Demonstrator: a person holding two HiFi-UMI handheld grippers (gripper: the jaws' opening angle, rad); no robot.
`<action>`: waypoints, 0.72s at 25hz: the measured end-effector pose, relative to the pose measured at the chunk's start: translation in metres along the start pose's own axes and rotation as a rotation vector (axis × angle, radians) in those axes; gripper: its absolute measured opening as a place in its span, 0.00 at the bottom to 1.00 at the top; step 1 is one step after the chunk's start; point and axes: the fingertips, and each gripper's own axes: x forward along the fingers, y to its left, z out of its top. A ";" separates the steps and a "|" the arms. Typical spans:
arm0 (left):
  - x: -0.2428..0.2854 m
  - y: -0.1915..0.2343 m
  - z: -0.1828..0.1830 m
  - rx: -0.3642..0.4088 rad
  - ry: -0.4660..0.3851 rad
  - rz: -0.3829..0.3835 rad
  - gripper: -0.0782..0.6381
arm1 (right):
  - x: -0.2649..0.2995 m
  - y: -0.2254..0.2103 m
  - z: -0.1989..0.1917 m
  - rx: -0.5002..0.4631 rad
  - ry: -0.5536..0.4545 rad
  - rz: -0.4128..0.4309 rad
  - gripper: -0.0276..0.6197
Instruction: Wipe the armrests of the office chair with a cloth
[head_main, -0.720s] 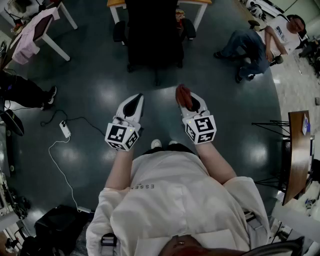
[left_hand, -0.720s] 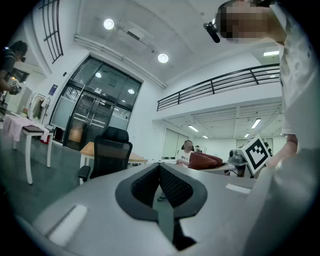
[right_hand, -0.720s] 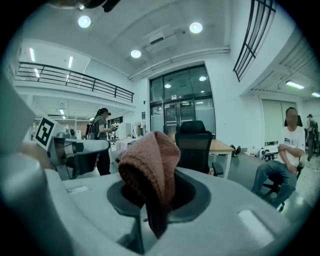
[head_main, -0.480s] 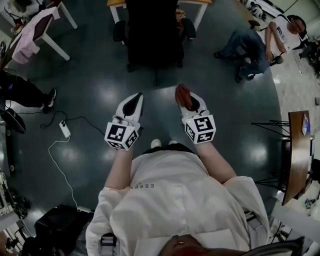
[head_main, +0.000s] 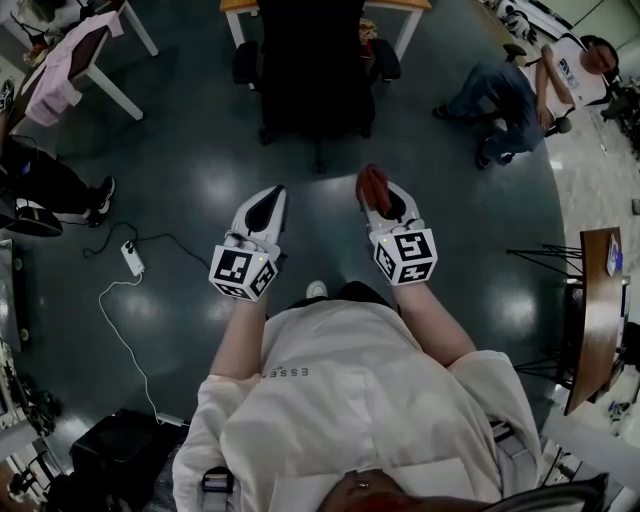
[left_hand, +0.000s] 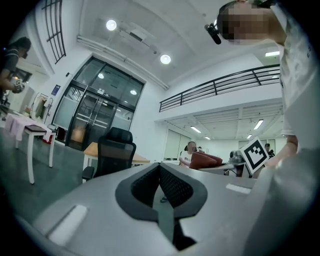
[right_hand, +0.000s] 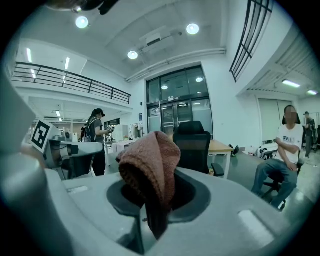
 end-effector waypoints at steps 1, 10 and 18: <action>-0.001 0.005 0.000 -0.001 0.001 0.008 0.12 | 0.004 0.000 0.001 0.003 -0.002 -0.002 0.15; 0.010 0.065 -0.004 -0.028 0.019 0.103 0.12 | 0.065 0.000 0.002 0.017 0.033 0.052 0.15; 0.059 0.155 -0.005 -0.044 0.029 0.198 0.12 | 0.184 -0.013 0.010 0.019 0.064 0.144 0.15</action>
